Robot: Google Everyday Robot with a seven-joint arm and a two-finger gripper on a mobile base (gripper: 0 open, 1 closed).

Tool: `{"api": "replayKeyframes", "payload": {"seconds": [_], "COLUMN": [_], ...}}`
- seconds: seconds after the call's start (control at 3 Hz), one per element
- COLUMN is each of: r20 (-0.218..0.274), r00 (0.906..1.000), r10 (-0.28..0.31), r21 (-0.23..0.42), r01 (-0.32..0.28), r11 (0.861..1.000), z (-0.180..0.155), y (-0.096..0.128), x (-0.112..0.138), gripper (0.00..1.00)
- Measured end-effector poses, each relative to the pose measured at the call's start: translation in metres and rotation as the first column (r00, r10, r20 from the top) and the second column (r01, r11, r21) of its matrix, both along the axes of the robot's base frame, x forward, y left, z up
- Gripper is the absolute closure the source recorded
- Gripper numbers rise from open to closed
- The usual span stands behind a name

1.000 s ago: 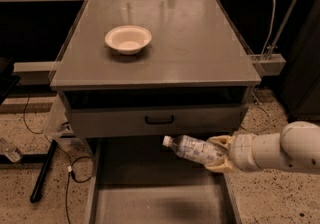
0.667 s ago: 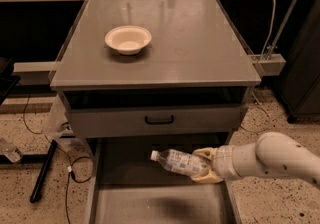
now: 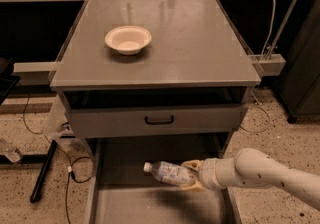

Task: Place blue plastic bottle into middle drawer

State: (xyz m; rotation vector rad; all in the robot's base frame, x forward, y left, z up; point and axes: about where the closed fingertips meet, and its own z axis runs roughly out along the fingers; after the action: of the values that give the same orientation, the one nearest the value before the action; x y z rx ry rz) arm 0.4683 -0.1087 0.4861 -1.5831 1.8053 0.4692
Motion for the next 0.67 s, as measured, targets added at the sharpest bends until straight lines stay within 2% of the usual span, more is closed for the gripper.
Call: {"api": "replayKeyframes", "payload": {"seconds": [0.67], "r20": [-0.005], "r00": [0.9990], "r10": [-0.045], "r21": [0.008], "r01": [0.045], "r11": [0.999], "z": [-0.080], "y": [0.002], "x": [0.016], "gripper": [1.00]}}
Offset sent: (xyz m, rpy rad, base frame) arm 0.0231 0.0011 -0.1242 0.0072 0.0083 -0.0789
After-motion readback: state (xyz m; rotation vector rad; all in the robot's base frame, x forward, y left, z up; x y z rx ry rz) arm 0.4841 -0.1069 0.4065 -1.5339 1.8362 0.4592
